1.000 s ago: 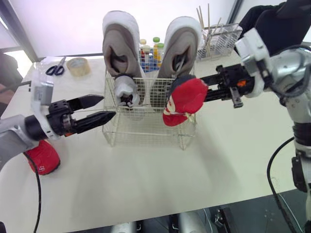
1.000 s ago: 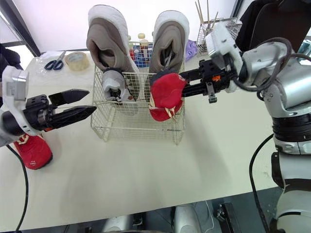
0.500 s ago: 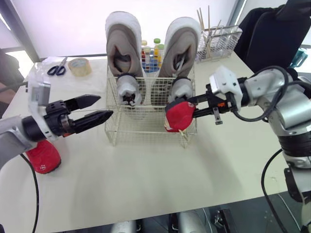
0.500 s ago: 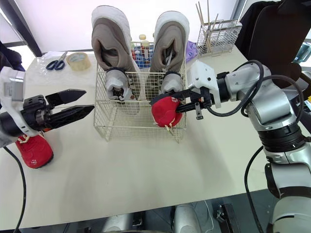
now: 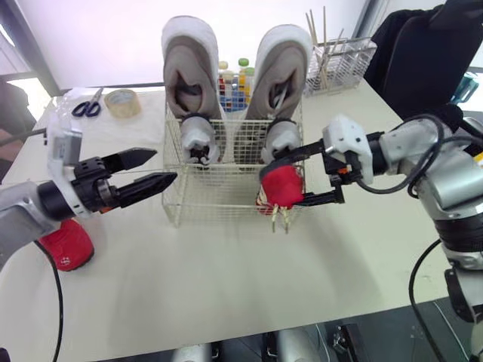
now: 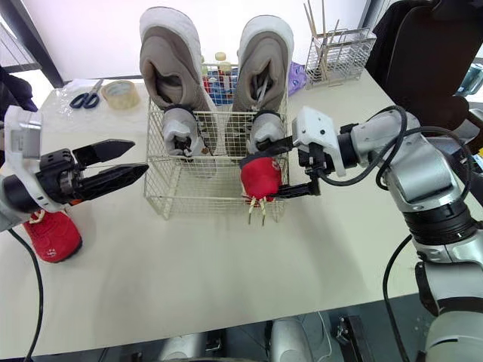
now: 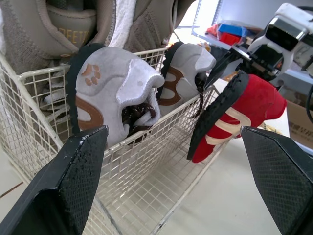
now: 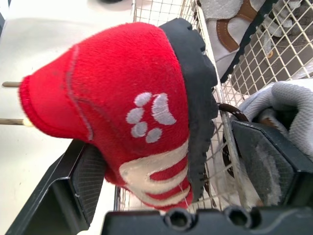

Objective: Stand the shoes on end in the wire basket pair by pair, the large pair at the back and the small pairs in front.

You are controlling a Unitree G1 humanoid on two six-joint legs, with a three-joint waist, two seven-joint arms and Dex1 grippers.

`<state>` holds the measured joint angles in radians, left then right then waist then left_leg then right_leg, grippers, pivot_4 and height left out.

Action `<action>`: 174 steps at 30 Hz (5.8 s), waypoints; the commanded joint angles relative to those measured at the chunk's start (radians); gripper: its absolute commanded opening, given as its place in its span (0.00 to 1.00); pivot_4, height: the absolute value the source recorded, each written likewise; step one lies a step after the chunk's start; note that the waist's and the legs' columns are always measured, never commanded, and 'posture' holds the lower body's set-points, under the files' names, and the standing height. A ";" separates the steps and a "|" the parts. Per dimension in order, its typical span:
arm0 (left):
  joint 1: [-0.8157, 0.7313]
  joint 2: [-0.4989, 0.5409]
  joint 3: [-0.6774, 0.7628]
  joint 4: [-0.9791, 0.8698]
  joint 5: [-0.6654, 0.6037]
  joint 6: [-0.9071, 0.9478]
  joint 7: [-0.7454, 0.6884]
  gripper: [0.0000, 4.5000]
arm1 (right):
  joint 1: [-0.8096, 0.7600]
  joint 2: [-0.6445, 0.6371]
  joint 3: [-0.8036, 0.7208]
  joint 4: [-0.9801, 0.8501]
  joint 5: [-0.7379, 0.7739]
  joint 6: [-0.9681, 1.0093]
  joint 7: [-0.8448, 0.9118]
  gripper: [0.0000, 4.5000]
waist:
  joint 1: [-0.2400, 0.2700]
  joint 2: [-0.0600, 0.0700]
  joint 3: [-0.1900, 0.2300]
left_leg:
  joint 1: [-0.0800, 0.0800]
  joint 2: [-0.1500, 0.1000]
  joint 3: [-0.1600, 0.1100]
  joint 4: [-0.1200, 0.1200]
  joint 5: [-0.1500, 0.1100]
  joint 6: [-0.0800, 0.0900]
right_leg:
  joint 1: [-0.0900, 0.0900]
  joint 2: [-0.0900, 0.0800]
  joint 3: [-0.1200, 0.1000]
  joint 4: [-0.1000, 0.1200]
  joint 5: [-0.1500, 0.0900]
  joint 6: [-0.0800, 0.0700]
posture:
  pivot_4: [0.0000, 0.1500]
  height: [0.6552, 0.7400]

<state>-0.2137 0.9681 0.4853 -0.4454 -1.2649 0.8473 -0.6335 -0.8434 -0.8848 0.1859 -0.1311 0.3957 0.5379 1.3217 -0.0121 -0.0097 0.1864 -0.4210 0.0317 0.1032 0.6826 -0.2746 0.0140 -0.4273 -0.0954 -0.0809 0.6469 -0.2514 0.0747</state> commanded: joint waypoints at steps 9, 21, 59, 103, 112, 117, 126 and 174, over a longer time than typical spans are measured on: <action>-0.007 -0.015 0.024 -0.019 0.011 -0.002 0.014 1.00 | -0.075 -0.087 -0.102 0.005 0.000 -0.002 0.021 0.99 | 0.000 0.000 0.000 | 0.000 0.000 0.000 0.000 0.000 0.000 | 0.000 0.000 0.000 0.000 0.000 0.000 | 1.00 1.00; 0.108 0.032 0.216 0.007 0.033 0.012 0.037 1.00 | -0.173 -0.118 -0.257 0.081 0.163 0.100 0.060 0.99 | -0.005 0.001 0.001 | 0.000 0.000 0.000 0.000 -0.001 0.002 | -0.001 0.000 0.000 0.000 0.000 0.000 | 1.00 1.00; 0.132 0.067 0.386 0.526 0.672 0.323 0.257 1.00 | -0.344 0.267 -0.180 0.119 0.356 0.133 0.148 0.99 | -0.008 -0.001 0.000 | -0.005 -0.001 0.003 -0.015 0.001 -0.010 | -0.016 -0.008 -0.003 0.000 0.004 -0.006 | 1.00 1.00; -0.425 -0.267 0.077 -0.030 0.228 0.007 0.243 0.01 | -0.249 0.140 -0.234 0.015 0.382 0.232 -0.044 1.00 | -0.002 -0.013 -0.001 | -0.001 0.002 0.009 -0.014 0.006 -0.008 | -0.012 -0.005 -0.014 0.002 0.005 -0.005 | 1.00 1.00; -0.347 -0.317 -0.144 -0.051 0.472 -0.180 0.229 0.01 | -0.211 0.118 -0.248 -0.038 0.401 0.272 -0.090 1.00 | 0.003 -0.013 -0.001 | 0.004 0.002 0.008 -0.013 0.006 -0.008 | -0.005 -0.003 -0.014 0.001 0.005 -0.005 | 1.00 1.00; -0.298 -0.359 -0.230 -0.075 0.694 -0.367 0.269 0.01 | -0.212 0.142 -0.234 -0.049 0.409 0.271 -0.110 1.00 | 0.002 -0.013 -0.001 | 0.004 0.002 0.008 -0.013 0.006 -0.008 | -0.005 -0.002 -0.014 0.001 0.005 -0.005 | 1.00 1.00; -0.209 -0.487 -0.326 -0.052 0.965 -0.647 0.332 0.01 | -0.261 0.167 -0.214 -0.023 0.401 0.262 -0.102 1.00 | 0.009 -0.013 0.000 | 0.002 0.003 0.007 -0.005 0.004 -0.003 | -0.004 -0.002 -0.015 0.002 0.005 -0.005 | 1.00 1.00; -0.059 -0.821 -0.510 0.100 1.255 -1.073 0.443 0.01 | -0.314 0.163 -0.156 0.033 0.294 0.193 -0.018 1.00 | 0.024 -0.012 -0.001 | 0.000 0.002 0.005 0.002 -0.004 0.010 | -0.001 -0.007 -0.019 0.000 0.008 -0.001 | 1.00 1.00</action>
<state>-0.2793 0.1487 -0.0130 -0.3500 -0.0284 -0.1942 -0.1926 -1.1312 -0.7219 0.0453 -0.0836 0.6900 0.7482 1.3014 0.0123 -0.0219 0.1858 -0.4215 0.0333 0.1083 0.6848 -0.2785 0.0237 -0.4279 -0.1027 -0.1004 0.6471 -0.2438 0.0734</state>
